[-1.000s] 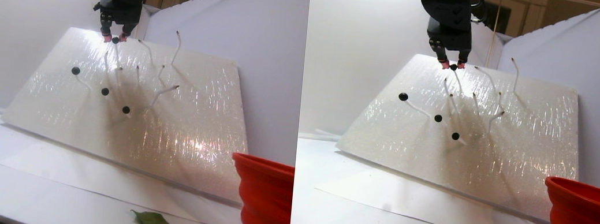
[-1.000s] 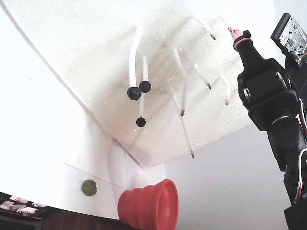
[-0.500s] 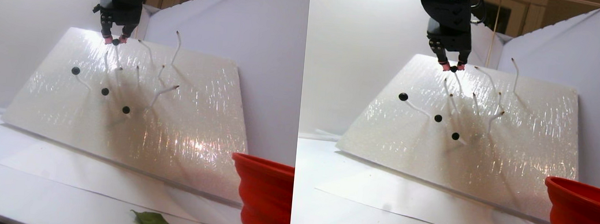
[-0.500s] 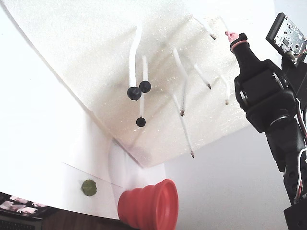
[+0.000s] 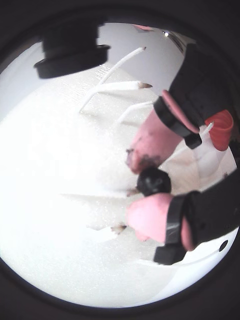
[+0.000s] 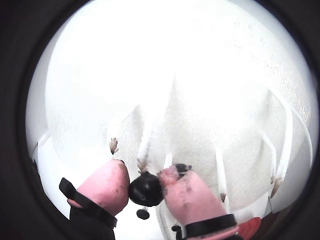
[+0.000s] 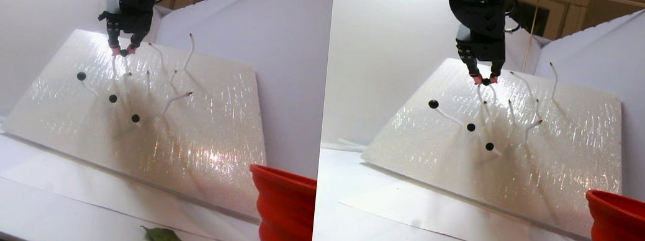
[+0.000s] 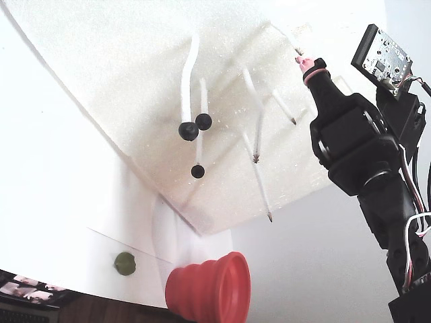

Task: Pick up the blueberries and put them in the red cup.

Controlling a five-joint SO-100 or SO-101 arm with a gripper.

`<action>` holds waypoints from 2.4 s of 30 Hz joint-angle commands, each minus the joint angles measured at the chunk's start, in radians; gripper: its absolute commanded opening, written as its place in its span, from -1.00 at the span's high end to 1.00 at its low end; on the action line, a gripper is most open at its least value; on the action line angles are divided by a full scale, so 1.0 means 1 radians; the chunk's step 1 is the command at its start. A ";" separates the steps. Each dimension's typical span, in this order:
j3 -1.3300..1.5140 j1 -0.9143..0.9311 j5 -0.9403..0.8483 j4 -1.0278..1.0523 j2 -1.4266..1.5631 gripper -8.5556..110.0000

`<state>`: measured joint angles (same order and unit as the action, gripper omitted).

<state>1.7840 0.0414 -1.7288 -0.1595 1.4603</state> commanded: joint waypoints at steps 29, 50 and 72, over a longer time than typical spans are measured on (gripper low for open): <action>0.173 0.130 -0.015 0.106 0.373 0.68; 0.287 0.275 -0.035 0.169 0.466 0.68; 0.359 0.454 -0.069 0.224 0.517 0.68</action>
<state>2.1644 0.4479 -1.7871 0.0690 1.8745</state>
